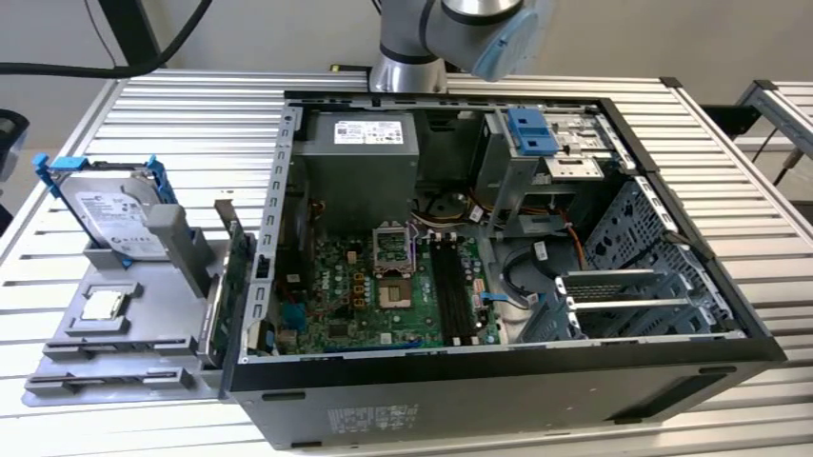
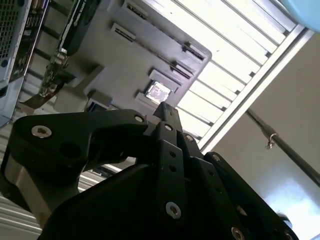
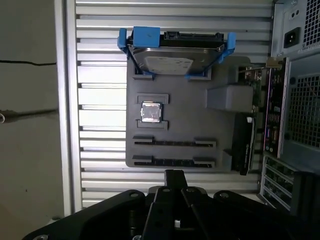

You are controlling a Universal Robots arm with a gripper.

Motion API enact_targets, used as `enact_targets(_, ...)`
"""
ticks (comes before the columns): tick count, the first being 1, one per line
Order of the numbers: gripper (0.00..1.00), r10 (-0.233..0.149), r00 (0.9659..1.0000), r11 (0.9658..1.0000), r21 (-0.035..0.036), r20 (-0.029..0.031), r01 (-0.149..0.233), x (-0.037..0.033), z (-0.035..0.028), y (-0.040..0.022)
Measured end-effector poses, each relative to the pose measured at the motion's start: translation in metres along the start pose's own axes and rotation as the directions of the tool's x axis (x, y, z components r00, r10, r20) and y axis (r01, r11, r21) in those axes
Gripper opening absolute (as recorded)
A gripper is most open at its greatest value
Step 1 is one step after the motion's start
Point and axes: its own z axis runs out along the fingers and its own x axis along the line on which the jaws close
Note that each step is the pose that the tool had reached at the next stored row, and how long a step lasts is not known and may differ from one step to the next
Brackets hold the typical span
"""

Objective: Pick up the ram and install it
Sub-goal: 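Pick up the ram and move it above insertion slot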

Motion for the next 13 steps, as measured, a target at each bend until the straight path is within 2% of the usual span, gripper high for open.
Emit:
enact_targets(3,0.00,-0.051,0.9987,0.9987,0.0000,0.0015,0.051,-0.0001,-0.0001,0.0000)
enact_targets(7,0.00,-0.123,0.9924,0.9924,-0.0001,0.0040,0.123,0.0000,0.0000,0.0000)
enact_targets(10,0.00,-0.178,0.9841,0.9841,0.0000,0.0058,0.178,0.0000,0.0000,0.0000)
enact_targets(13,0.00,-0.232,0.9728,0.9728,0.0001,0.0074,0.232,0.0000,0.0000,0.0000)
